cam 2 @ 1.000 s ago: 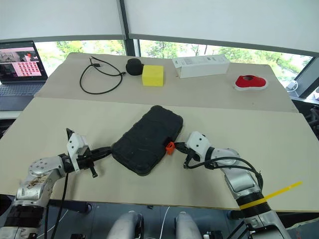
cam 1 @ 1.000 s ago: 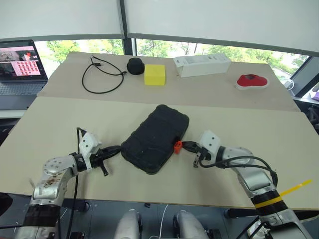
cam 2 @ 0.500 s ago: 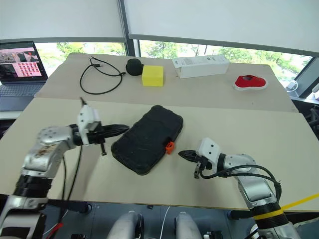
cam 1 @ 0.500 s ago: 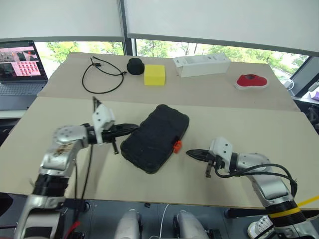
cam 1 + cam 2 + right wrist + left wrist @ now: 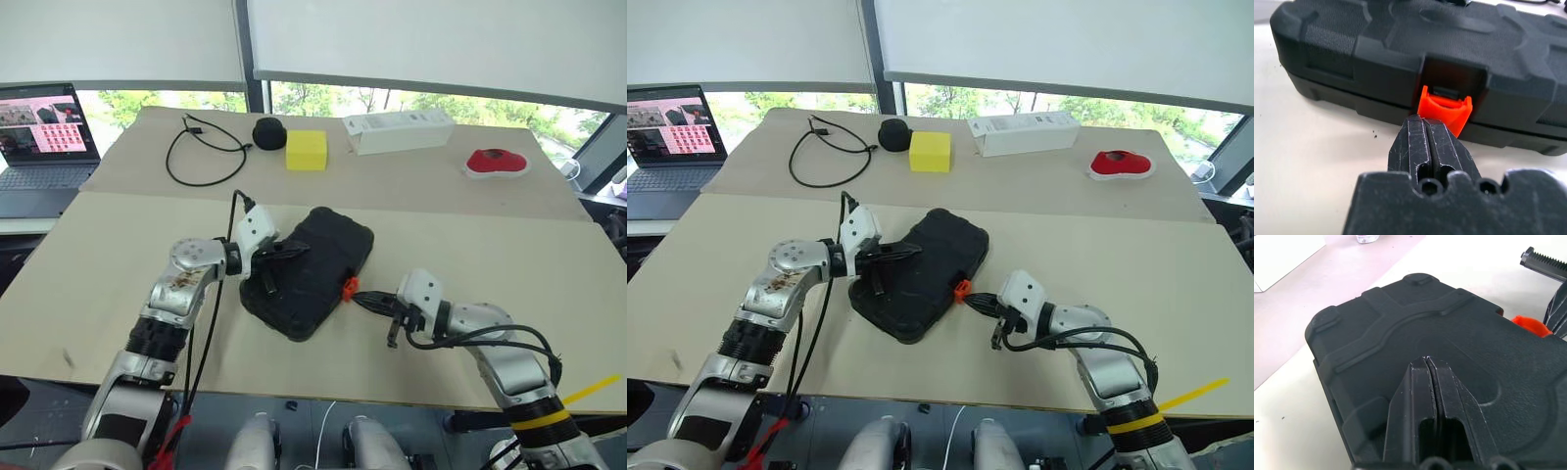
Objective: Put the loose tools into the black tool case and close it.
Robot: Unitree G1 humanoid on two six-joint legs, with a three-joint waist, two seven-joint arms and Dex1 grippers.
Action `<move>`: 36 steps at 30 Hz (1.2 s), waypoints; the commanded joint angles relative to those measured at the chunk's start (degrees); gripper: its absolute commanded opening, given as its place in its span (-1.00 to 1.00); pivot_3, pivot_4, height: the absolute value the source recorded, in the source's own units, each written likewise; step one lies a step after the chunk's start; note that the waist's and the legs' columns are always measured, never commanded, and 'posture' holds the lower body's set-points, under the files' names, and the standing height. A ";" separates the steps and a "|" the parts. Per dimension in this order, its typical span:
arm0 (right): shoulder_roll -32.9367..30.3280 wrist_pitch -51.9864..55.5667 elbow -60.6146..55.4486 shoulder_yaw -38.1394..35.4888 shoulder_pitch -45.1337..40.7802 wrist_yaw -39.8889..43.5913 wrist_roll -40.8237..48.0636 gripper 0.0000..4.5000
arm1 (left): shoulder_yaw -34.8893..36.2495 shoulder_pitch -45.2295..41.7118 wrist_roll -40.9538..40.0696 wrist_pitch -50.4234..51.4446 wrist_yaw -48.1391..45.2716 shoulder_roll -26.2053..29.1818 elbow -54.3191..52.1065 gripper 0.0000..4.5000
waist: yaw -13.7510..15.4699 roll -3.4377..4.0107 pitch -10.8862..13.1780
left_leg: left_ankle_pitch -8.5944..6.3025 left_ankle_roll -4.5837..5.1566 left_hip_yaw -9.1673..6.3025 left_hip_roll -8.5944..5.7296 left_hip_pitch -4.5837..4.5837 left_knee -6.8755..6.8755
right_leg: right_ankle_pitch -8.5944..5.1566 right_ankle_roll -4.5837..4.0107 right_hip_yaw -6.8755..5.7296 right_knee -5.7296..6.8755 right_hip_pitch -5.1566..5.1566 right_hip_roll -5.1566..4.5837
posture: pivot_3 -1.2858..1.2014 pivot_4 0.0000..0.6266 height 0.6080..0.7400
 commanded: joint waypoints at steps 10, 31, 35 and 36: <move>1.77 -1.17 1.00 0.19 -4.39 -0.33 -1.16 -1.00 | -2.88 4.86 1.53 3.69 -0.96 0.48 0.63 -0.97 | -0.51 0.44 -0.36 | 0.00 0.00 0.00 0.01 0.13 -0.04 | -0.01 0.00 0.01 0.00 0.11 0.01 | 0.03 -0.52 1.00; 0.83 0.79 2.32 1.01 -4.00 1.01 -1.71 -1.00 | -2.75 6.16 1.45 4.40 -1.08 1.36 -0.86 -0.97 | -0.64 0.52 -0.47 | 0.00 0.00 0.02 0.00 0.21 -0.11 | -0.03 -0.01 0.07 -0.03 0.12 0.01 | 0.03 -0.52 1.00; 2.34 -0.24 4.37 1.12 -5.39 0.77 -2.05 -1.00 | -2.71 6.49 1.53 4.41 -1.46 2.02 -0.98 -0.97 | -0.86 0.52 -0.47 | 0.00 0.00 0.02 0.01 0.23 -0.14 | -0.03 -0.02 0.08 -0.03 0.12 0.02 | 0.03 -0.52 1.00; 2.59 -0.70 5.11 1.30 -5.71 0.86 -2.31 -1.00 | -2.70 6.55 1.53 4.40 -1.55 2.19 -0.95 -0.97 | -0.91 0.52 -0.47 | 0.00 0.00 0.02 0.02 0.24 -0.15 | -0.03 -0.02 0.08 -0.03 0.13 0.03 | 0.03 -0.52 1.00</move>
